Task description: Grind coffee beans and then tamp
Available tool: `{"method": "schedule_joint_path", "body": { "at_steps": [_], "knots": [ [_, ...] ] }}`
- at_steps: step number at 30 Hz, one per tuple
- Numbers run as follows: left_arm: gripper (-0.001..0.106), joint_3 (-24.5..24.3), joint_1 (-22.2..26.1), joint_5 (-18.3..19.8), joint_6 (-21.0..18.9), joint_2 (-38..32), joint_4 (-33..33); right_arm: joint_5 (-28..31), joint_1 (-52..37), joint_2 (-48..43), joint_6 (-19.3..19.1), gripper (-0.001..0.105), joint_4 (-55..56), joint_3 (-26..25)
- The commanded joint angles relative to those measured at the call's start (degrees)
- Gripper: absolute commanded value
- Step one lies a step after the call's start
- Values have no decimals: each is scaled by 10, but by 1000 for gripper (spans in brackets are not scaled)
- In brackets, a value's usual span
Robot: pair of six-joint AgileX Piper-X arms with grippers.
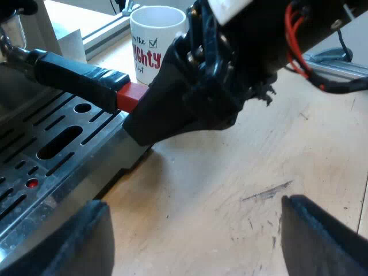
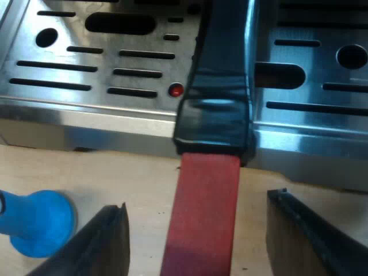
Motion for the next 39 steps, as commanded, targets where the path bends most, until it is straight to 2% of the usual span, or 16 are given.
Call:
{"method": "schedule_joint_path", "body": {
  "at_steps": [1, 13, 25, 39],
  "knots": [
    [63, 0, -2, 7, 0, -1, -14, 5, -4, 5, -2, 54, -8, -5],
    [63, 0, -2, 7, 0, -1, -14, 22, -33, 11, -2, 54, -27, -5],
    [63, 0, -2, 7, 0, -1, -14, -13, -42, 36, -2, 54, -34, -5],
    [63, 0, -2, 7, 0, -1, -14, -11, -42, 41, -2, 54, -47, -5]
  ]
}}
